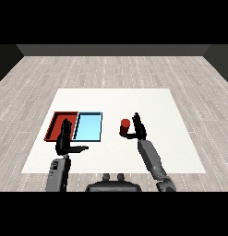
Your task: Pick the red can and put it in the red box
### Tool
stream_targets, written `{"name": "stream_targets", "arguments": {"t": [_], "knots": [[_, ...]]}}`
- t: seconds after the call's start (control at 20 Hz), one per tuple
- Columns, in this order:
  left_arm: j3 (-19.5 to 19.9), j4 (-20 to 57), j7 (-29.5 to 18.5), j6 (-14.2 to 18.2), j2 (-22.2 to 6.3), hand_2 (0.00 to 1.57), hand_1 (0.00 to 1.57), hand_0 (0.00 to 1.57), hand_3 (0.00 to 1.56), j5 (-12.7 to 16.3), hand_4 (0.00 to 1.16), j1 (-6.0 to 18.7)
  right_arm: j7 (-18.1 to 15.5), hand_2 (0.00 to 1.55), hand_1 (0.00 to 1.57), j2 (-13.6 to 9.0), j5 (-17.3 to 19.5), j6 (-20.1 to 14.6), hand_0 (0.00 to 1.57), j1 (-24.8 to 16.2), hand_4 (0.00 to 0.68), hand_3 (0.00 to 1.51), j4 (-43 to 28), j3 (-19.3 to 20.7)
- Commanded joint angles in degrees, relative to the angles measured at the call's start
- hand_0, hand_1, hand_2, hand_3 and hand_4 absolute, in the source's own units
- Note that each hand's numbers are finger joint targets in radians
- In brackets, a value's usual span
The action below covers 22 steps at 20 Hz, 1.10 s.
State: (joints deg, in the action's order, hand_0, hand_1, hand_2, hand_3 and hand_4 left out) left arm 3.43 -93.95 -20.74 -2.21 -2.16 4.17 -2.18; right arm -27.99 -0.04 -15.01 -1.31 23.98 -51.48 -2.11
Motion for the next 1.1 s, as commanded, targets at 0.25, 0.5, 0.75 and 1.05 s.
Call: {"name": "stream_targets", "arguments": {"t": [0.25,0.5,0.75,1.05], "knots": [[1.58,1.24,-1.27,-1.32,-1.32,0.0,0.0,0.0,0.0,0.91,0.0,0.53,-2.21,0.0,0.0,0.03,-2.36,-0.51,0.0,1.66,0.0,0.0,4.83,-0.61],[1.11,3.13,-0.69,0.67,-0.29,0.0,0.0,0.0,0.0,-0.26,0.0,3.54,-8.03,0.0,0.0,0.03,-7.64,-0.07,0.0,10.06,0.0,0.0,17.91,-1.92],[1.25,4.91,-1.76,-0.13,0.09,0.0,0.0,0.0,0.0,0.75,0.0,3.33,-5.2,0.0,0.0,0.03,-5.72,0.38,0.0,10.97,0.0,0.0,15.82,1.32],[0.79,3.14,1.02,1.45,0.06,0.0,0.0,0.0,0.0,-0.28,0.0,4.06,-9.27,0.0,0.0,-0.17,-5.14,2.32,0.0,12.21,0.0,0.0,22.1,2.32]]}}
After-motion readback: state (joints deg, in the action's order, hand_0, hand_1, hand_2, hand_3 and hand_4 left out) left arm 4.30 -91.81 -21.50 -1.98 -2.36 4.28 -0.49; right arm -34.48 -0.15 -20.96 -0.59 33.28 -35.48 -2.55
